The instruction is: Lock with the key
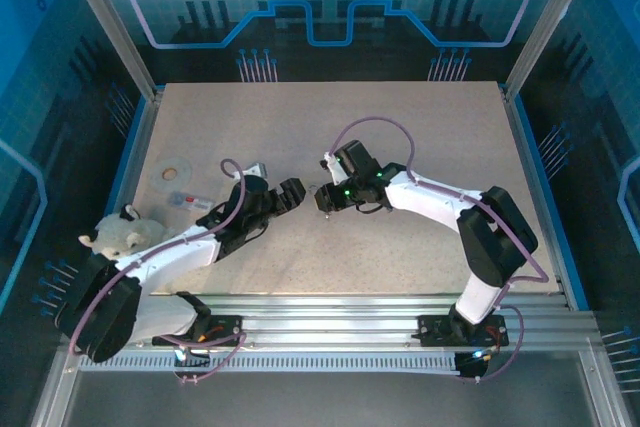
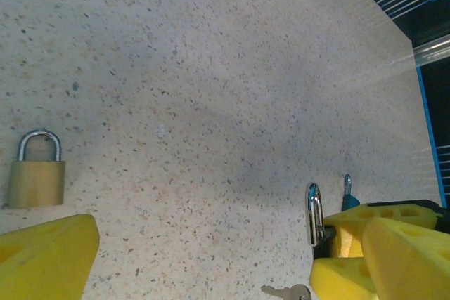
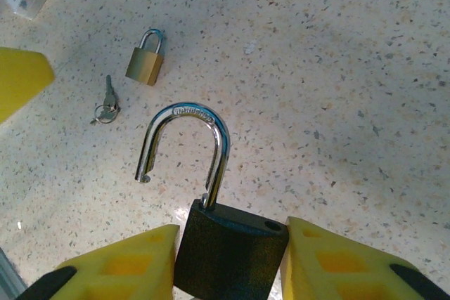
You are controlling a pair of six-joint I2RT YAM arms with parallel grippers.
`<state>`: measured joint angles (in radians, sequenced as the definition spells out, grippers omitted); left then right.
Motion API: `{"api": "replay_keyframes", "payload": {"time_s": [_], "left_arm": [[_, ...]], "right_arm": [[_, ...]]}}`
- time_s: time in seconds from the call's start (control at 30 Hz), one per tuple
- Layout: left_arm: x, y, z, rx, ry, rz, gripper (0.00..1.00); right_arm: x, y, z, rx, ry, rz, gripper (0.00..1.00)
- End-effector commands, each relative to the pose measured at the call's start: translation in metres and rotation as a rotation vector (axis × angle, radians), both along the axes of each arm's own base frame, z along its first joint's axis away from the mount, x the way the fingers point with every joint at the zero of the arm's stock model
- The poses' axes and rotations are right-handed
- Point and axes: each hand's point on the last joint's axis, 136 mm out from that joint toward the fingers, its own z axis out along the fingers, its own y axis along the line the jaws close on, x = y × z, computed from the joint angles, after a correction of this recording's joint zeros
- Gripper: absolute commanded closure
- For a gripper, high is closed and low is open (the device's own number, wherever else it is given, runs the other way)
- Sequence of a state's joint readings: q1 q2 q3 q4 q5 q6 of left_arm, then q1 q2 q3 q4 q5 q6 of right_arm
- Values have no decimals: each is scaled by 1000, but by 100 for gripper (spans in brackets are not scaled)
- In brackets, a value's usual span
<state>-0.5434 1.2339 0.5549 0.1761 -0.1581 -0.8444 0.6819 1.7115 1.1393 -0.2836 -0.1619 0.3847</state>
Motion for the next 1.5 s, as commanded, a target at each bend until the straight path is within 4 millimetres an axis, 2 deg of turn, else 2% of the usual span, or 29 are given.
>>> {"api": "replay_keyframes", "payload": {"time_s": [0.0, 0.23, 0.43, 0.57, 0.97, 1.47], "left_arm": [[10, -19, 19, -66, -32, -26, 5], [14, -32, 22, -87, -37, -46, 13], [15, -42, 19, -107, -29, -72, 25], [14, -42, 14, -105, -18, -71, 30], [15, -43, 13, -119, -19, -63, 54], [14, -45, 6, -129, 0, -67, 73]], "right_arm": [[-4, 11, 16, 54, -29, 23, 64], [-9, 15, 20, 60, -38, 39, 64], [-10, 16, 19, 58, -39, 45, 64], [-10, 15, 21, 56, -45, 46, 64], [-14, 20, 24, 64, -58, 66, 65], [-16, 23, 25, 68, -64, 74, 65]]}}
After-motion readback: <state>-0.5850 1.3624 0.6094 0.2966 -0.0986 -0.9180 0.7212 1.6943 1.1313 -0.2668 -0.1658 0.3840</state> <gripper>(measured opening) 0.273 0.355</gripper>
